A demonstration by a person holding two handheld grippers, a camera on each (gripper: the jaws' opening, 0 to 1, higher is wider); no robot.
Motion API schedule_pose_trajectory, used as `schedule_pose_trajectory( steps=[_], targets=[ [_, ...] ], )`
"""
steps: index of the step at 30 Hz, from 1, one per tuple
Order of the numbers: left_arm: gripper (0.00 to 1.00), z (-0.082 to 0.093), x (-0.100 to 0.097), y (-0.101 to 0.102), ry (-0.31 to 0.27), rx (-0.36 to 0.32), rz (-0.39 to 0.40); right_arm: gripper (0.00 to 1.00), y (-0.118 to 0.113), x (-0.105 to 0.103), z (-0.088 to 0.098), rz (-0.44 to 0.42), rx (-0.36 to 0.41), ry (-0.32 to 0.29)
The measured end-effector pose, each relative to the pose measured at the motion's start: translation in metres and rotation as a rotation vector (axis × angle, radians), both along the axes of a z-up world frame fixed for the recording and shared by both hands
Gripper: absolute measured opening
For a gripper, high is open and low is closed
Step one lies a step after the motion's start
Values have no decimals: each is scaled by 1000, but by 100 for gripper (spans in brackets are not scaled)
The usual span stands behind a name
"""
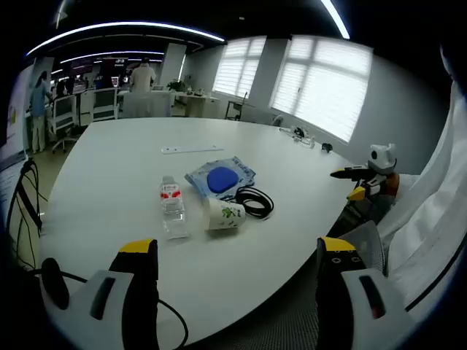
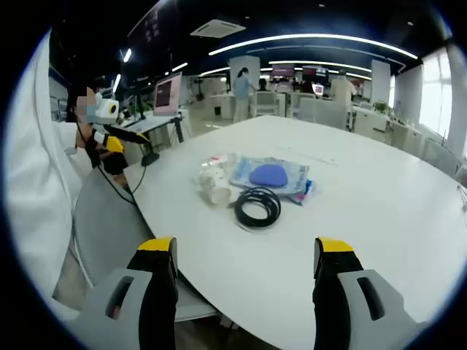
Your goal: Arrange the tabletop items into an orderly group along one side of the table until the central work area is clear of visible clutter.
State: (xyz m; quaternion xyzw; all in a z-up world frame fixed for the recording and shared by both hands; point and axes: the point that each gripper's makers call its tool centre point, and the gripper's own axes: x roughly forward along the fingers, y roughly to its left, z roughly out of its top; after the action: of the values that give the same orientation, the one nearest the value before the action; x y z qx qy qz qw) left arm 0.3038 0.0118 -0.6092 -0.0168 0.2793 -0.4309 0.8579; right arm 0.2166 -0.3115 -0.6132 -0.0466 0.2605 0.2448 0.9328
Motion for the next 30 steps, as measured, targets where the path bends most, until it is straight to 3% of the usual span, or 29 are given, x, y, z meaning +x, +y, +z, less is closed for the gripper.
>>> schedule_pose_trajectory(
  steps=[30],
  targets=[
    [89, 4, -7, -8, 5, 11, -16, 74, 6, -4, 1, 9, 4, 5]
  ],
)
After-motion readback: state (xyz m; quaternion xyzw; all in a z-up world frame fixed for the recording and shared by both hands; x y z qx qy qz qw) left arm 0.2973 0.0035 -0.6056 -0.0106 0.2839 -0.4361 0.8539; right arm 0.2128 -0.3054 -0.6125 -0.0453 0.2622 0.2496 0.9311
